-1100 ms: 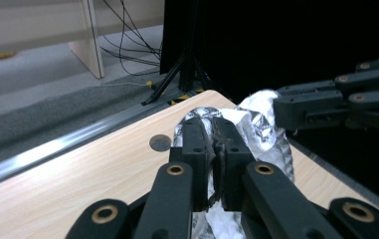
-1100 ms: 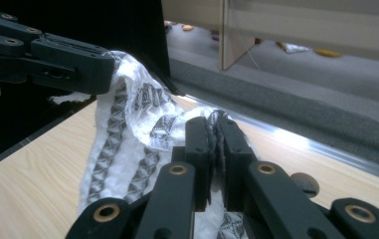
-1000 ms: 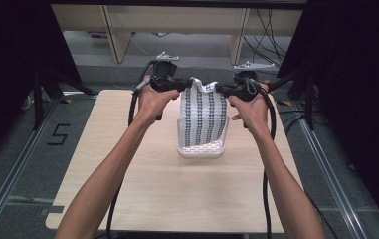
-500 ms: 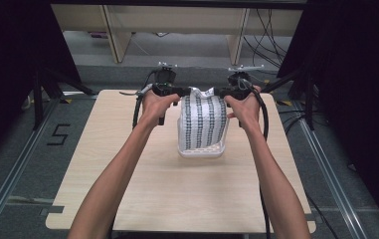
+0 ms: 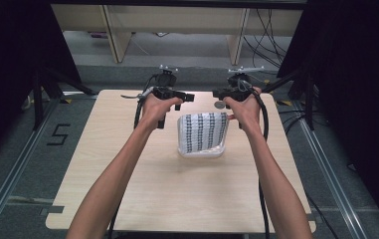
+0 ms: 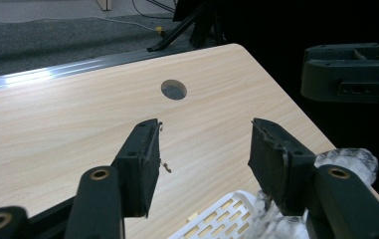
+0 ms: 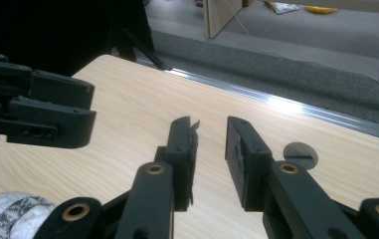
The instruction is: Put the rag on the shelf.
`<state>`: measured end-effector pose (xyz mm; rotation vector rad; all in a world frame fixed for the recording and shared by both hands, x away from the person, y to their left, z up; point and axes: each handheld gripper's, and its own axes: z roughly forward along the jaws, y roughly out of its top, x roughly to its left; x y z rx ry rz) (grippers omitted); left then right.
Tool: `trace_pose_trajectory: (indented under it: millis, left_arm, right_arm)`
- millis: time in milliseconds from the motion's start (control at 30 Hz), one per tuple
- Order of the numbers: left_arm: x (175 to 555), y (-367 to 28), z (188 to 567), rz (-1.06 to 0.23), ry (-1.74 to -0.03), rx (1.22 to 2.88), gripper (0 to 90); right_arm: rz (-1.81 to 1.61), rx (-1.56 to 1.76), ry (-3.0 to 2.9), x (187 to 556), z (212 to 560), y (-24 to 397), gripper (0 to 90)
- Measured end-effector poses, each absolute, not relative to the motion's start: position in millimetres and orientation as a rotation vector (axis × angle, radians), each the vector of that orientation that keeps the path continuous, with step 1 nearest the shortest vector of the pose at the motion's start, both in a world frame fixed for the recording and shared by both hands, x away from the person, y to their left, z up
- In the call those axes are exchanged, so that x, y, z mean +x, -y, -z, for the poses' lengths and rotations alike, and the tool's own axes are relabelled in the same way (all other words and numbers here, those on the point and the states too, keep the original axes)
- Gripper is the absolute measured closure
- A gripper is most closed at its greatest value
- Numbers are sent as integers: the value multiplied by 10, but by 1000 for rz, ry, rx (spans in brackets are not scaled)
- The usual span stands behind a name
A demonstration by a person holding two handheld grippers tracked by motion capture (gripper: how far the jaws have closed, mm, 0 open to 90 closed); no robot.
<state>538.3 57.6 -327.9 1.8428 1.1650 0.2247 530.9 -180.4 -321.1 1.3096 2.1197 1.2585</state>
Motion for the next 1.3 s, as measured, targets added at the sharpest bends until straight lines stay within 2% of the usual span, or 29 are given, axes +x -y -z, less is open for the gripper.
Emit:
trace_pose_trajectory:
  millis: [767,1300]
  left_arm:
    - [5137,-704,3118,-239,-1114,1851,402]
    - [4992,-742,3092,-250,-1088,1856,371]
  right_arm:
    - [-1236,1254,-2116,5106,3136,1982,537]
    - [-1254,1233,-2152,4950,3142,1888,473]
